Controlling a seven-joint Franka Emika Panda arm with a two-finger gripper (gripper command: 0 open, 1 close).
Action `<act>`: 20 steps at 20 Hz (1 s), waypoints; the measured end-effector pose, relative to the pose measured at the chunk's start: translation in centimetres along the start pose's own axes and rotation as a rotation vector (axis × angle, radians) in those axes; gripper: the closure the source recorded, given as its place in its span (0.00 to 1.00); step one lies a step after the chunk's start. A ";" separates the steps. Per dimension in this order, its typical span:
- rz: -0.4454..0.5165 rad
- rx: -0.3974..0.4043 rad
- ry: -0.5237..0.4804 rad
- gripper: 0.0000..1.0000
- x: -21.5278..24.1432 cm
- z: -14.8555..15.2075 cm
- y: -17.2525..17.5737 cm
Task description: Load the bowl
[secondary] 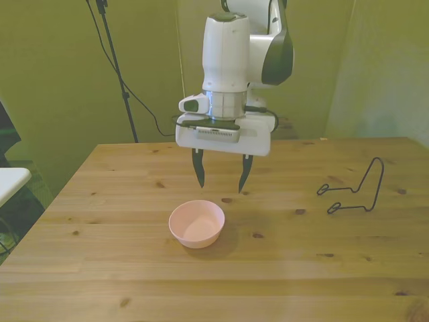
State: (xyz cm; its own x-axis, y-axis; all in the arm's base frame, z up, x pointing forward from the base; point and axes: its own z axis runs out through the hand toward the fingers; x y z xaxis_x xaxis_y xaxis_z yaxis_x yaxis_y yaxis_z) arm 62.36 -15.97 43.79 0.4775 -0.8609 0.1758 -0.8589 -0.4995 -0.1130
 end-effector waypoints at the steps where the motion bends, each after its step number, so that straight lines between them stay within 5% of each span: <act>1: -0.004 0.001 0.002 0.00 0.1 0.3 -0.6; 13: -0.001 -0.041 -0.006 0.00 1.3 5.4 -3.8; 14: -0.001 -0.048 -0.010 1.00 1.3 5.7 -3.9; 20: -0.001 -0.076 -0.032 1.00 1.2 7.2 -3.9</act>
State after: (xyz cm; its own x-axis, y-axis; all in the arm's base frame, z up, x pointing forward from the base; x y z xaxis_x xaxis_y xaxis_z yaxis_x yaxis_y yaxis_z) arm 67.62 -15.79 37.43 0.4827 -0.8638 0.1441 -0.8696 -0.4923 -0.0384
